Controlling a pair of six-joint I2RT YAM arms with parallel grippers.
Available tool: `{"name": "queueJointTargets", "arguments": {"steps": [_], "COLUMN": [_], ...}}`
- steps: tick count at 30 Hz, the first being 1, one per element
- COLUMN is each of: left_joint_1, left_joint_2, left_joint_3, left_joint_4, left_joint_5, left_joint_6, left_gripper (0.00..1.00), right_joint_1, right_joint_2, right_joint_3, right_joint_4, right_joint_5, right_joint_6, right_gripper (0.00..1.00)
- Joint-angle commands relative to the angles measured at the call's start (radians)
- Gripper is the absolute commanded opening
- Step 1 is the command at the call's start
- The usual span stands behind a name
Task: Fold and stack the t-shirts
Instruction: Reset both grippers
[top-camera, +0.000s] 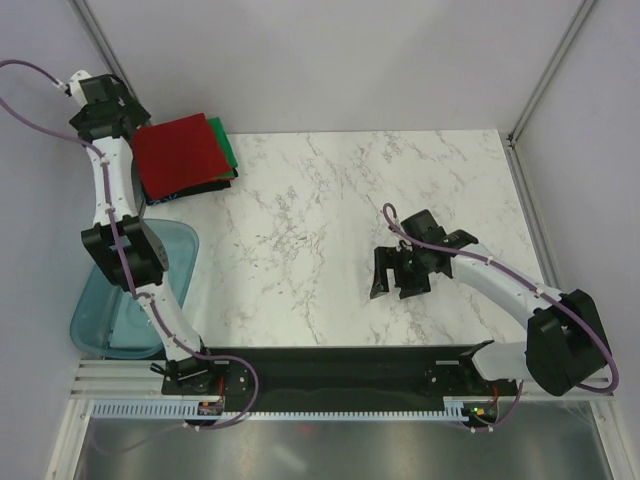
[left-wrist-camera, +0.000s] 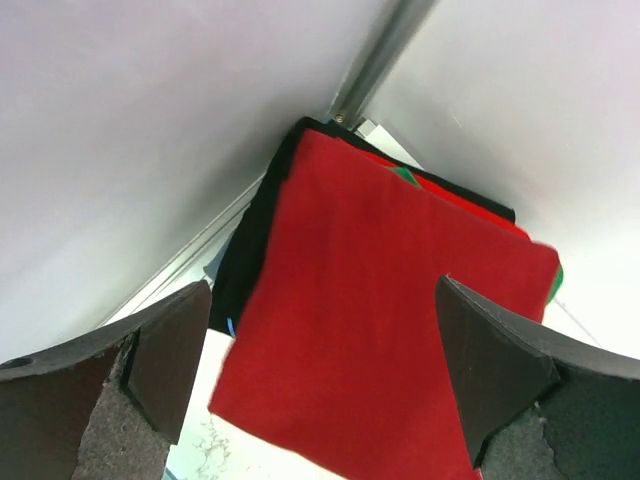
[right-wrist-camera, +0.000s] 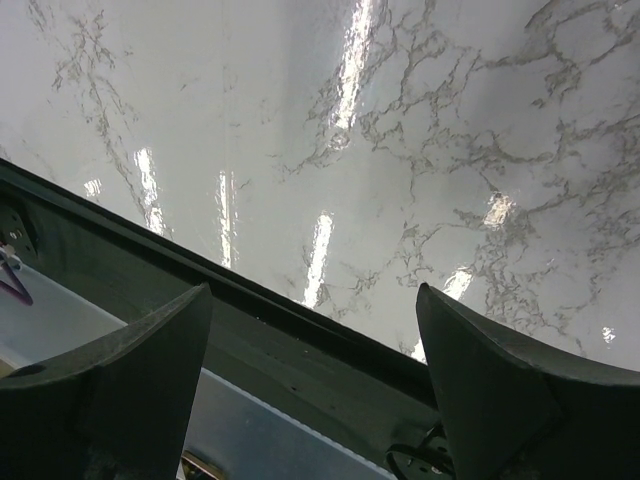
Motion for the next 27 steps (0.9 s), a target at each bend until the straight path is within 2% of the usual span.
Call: {"name": "queueJointTargets", "arguments": {"steps": [1,3,6,9,12,13,18,19,21,22,23,26,27], "left_joint_1": [-0.091,-0.148,-0.211,-0.254,-0.315,-0.360,-0.411,-0.424,-0.441,-0.452,-0.454,-0.463,-0.463], "left_joint_2": [-0.119,-0.158,-0.276,-0.410,-0.530,-0.559,-0.824,-0.864,-0.991,-1.027,-1.094,-1.188,-1.260], "left_joint_3": [-0.010,-0.017,-0.101,-0.230,-0.368,-0.442,-0.742,-0.862,-0.986,-1.102,-1.203,-1.346,-1.447], "left_joint_4": [0.047,0.048,0.052,0.067,0.110,0.121,0.219,0.260,0.293,0.320,0.325,0.334,0.357], "left_joint_5": [-0.188,-0.198,-0.131,0.054,0.121,0.151,0.300,0.349,0.356,0.348,0.292,0.112,0.037], "left_joint_6": [0.099,0.137,0.147,0.125,0.148,0.162,0.180,0.185,0.191,0.196,0.184,0.112,0.118], "left_gripper": [1.00,1.00,1.00,0.98,0.98,0.97,0.97,0.97,0.97,0.97,0.97,0.95,0.96], "right_joint_1": [0.004,0.005,0.005,0.007,0.014,0.017,0.050,0.051,0.066,0.071,0.083,0.108,0.111], "right_joint_2": [-0.039,-0.036,-0.036,-0.041,-0.045,-0.047,-0.082,-0.096,-0.113,-0.126,-0.133,-0.157,-0.166], "right_joint_3": [-0.004,-0.006,-0.003,0.000,0.008,0.008,-0.004,-0.012,-0.039,-0.050,-0.073,-0.116,-0.127], "right_joint_4": [0.010,0.010,0.019,0.034,0.051,0.052,0.094,0.101,0.134,0.146,0.167,0.194,0.210], "right_joint_5": [-0.012,-0.010,-0.003,-0.001,-0.001,0.000,0.020,0.023,0.025,0.026,0.029,0.040,0.042], "right_joint_6": [0.015,0.013,0.018,0.033,0.053,0.058,0.098,0.117,0.134,0.157,0.165,0.196,0.203], "right_gripper": [0.91,0.91,0.91,0.91,0.91,0.91,0.91,0.91,0.91,0.92,0.92,0.92,0.92]}}
